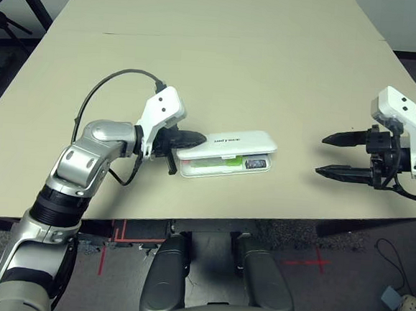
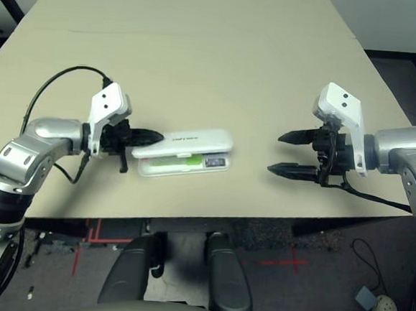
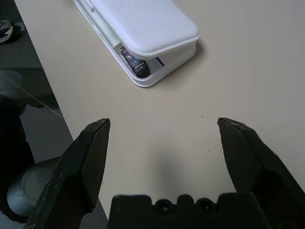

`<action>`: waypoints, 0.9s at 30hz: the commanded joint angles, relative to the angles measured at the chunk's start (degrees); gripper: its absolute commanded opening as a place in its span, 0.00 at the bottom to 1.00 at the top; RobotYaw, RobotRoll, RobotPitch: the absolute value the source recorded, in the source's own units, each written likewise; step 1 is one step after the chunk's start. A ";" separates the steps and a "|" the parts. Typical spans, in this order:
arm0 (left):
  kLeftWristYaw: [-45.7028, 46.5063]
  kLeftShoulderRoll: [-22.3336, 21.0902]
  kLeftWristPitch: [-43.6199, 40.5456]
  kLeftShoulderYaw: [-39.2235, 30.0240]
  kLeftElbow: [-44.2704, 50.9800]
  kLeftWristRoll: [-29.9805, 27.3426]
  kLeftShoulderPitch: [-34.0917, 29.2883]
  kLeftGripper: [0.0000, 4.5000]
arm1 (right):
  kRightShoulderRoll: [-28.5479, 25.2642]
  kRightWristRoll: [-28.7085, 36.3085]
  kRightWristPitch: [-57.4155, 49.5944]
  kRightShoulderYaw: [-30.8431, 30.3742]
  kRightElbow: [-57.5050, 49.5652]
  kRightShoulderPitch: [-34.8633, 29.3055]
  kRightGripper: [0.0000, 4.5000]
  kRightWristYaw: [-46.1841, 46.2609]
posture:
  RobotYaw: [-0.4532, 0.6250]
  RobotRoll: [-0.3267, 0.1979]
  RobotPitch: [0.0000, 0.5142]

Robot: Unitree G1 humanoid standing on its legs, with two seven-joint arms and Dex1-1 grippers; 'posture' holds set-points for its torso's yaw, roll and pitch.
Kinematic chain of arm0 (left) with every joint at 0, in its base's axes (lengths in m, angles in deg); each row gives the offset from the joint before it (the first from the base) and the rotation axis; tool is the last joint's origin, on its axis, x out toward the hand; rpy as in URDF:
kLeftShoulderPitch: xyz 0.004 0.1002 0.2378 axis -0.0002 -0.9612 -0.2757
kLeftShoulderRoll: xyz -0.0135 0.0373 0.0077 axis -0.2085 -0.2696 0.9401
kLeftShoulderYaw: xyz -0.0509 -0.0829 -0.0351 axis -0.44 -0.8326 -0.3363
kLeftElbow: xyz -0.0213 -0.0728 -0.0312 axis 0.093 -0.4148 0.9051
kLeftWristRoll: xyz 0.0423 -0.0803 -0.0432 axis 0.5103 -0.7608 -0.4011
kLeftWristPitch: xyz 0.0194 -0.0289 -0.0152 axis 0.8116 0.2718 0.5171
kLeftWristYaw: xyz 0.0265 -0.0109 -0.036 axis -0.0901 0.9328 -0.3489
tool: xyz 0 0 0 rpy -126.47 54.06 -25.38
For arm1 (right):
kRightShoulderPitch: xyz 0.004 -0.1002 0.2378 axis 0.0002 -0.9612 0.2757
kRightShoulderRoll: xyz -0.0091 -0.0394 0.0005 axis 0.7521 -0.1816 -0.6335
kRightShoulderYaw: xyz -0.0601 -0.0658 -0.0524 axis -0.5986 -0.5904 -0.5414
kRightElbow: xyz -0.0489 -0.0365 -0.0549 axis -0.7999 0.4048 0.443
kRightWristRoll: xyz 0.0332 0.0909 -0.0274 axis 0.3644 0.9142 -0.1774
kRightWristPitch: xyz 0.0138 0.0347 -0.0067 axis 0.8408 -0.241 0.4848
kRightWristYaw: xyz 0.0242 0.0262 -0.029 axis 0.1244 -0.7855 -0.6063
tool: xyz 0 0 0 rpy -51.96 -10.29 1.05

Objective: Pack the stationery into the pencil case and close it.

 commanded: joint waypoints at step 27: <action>-0.42 -0.59 8.67 5.27 -0.71 5.56 -4.41 0.09 | 2.71 -2.91 2.24 -1.89 1.20 1.06 1.00 2.15 | 0.34 0.62 0.42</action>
